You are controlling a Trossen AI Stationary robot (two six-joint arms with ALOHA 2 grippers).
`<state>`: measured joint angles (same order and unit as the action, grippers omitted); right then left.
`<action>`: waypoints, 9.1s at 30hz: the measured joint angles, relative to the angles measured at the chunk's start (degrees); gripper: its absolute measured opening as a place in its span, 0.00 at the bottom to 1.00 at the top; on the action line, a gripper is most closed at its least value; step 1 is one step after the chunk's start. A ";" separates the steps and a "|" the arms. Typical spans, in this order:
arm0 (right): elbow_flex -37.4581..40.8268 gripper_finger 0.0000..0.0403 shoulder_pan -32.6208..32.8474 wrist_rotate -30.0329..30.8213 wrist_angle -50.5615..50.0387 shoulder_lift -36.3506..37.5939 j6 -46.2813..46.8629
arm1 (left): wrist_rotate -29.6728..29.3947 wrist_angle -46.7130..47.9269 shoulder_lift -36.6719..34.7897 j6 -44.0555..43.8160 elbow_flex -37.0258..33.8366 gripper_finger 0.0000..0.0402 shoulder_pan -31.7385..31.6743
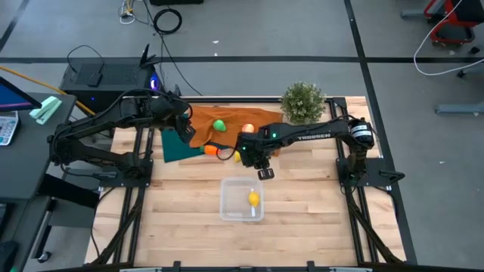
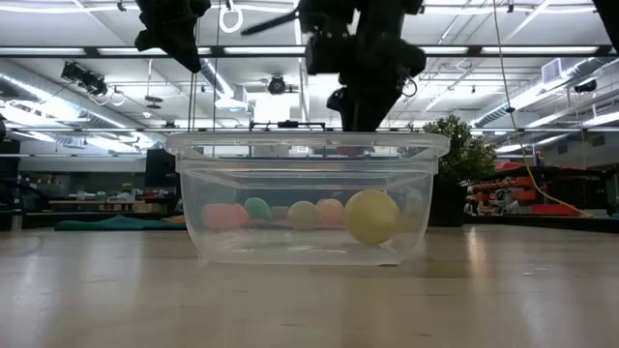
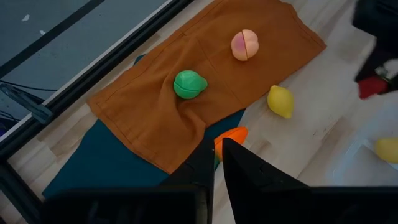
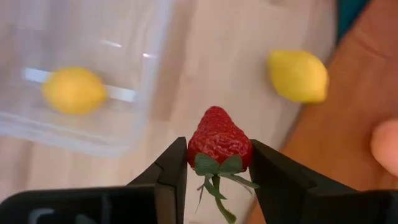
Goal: Pick and placing Produce into tupperware
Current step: Put the red strawberry into the transparent container, then put the orange carrot into the transparent container
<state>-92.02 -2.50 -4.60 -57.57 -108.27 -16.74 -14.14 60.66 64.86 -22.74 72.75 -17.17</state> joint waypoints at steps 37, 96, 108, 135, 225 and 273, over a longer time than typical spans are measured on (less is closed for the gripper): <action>-1.61 0.28 12.78 -0.85 7.87 -4.07 6.37 | -0.01 -0.02 -0.02 -0.16 0.00 0.10 -0.02; -11.28 0.36 7.58 7.35 -10.27 -1.56 20.88 | 0.05 0.88 -0.02 -6.63 -1.58 0.12 -0.02; 6.55 0.36 6.35 11.94 -3.59 14.51 37.69 | 0.41 -12.77 0.03 6.62 -14.81 0.14 0.10; 19.83 0.36 7.50 11.98 4.68 22.94 52.28 | 25.76 -21.36 20.70 22.35 -8.94 0.26 -6.98; 19.77 0.36 6.35 18.32 8.12 23.15 50.18 | 16.56 -22.93 34.51 41.81 -14.16 0.53 -2.54; 19.79 0.36 6.24 26.88 -10.34 34.42 57.43 | 20.58 -0.38 31.76 35.36 16.07 0.44 -0.78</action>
<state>-72.23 3.74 22.28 -67.90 -73.85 40.69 6.44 60.28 96.62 12.62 88.83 -17.94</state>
